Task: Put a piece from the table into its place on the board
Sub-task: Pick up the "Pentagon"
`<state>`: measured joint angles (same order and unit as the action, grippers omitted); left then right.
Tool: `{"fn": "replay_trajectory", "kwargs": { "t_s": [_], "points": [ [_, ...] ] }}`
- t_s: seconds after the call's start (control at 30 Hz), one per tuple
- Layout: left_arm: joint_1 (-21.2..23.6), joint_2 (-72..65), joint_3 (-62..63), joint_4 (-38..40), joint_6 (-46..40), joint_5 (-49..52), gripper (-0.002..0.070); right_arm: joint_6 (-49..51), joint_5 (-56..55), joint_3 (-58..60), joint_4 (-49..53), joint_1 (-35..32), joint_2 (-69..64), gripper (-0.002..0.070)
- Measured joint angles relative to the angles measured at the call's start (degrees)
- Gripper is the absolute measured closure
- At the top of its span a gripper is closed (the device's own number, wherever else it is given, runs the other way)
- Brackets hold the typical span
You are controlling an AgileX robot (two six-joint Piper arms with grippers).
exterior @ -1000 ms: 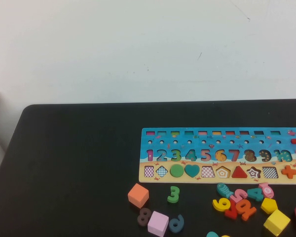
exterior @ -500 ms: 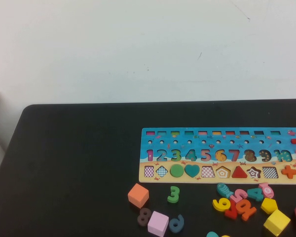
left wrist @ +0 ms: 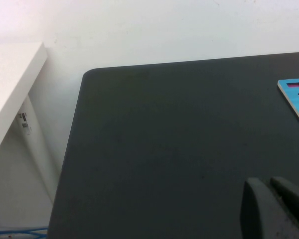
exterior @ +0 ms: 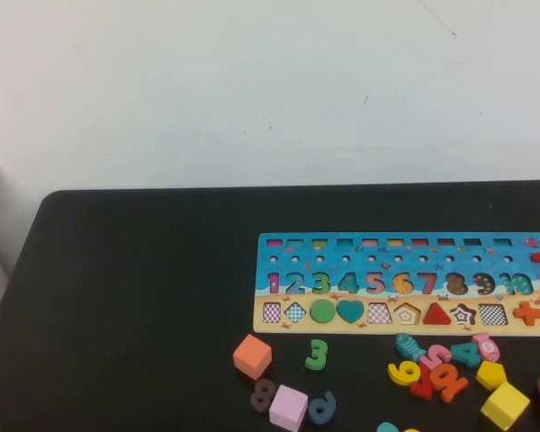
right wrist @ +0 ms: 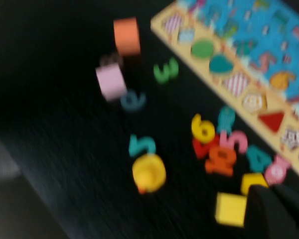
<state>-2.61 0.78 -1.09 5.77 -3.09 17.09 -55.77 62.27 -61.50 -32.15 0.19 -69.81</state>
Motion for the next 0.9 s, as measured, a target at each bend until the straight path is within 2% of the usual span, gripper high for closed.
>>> {"fn": "replay_trajectory", "kwargs": {
  "t_s": [0.17, 0.27, 0.5, 0.6, 0.67, 0.77, 0.9],
  "points": [
    [0.0, 0.0, 0.0, 0.0, 0.0, 0.0, 0.0676, 13.5, 0.4, -6.0, 17.8, 10.3, -10.3, 0.0657],
    [0.0, 0.0, 0.0, 0.0, 0.0, 0.0, 0.0676, 21.1, 0.4, -8.9, 24.8, 13.6, -17.1, 0.0657],
    [0.0, 0.0, 0.0, 0.0, 0.0, 0.0, 0.0676, 28.7, -2.0, -10.8, 26.4, 14.4, -28.9, 0.0656],
    [0.0, 0.0, 0.0, 0.0, 0.1, 0.0, 0.0676, 31.9, -5.8, -10.8, 26.7, 14.4, -32.4, 0.0626],
    [0.0, 0.0, 0.0, 0.0, 0.1, 0.0, 0.0676, 33.2, -7.9, -10.8, 26.7, 14.2, -34.3, 0.0577],
    [0.0, 0.0, 0.0, 0.0, 0.1, 0.0, 0.0676, 34.6, -10.4, -10.8, 26.7, 14.0, -37.0, 0.0449],
    [0.0, 0.0, 0.0, 0.0, 0.1, 0.0, 0.0676, 38.2, -12.7, -10.9, 28.0, 14.0, -40.5, 0.0219]
  ]
}}
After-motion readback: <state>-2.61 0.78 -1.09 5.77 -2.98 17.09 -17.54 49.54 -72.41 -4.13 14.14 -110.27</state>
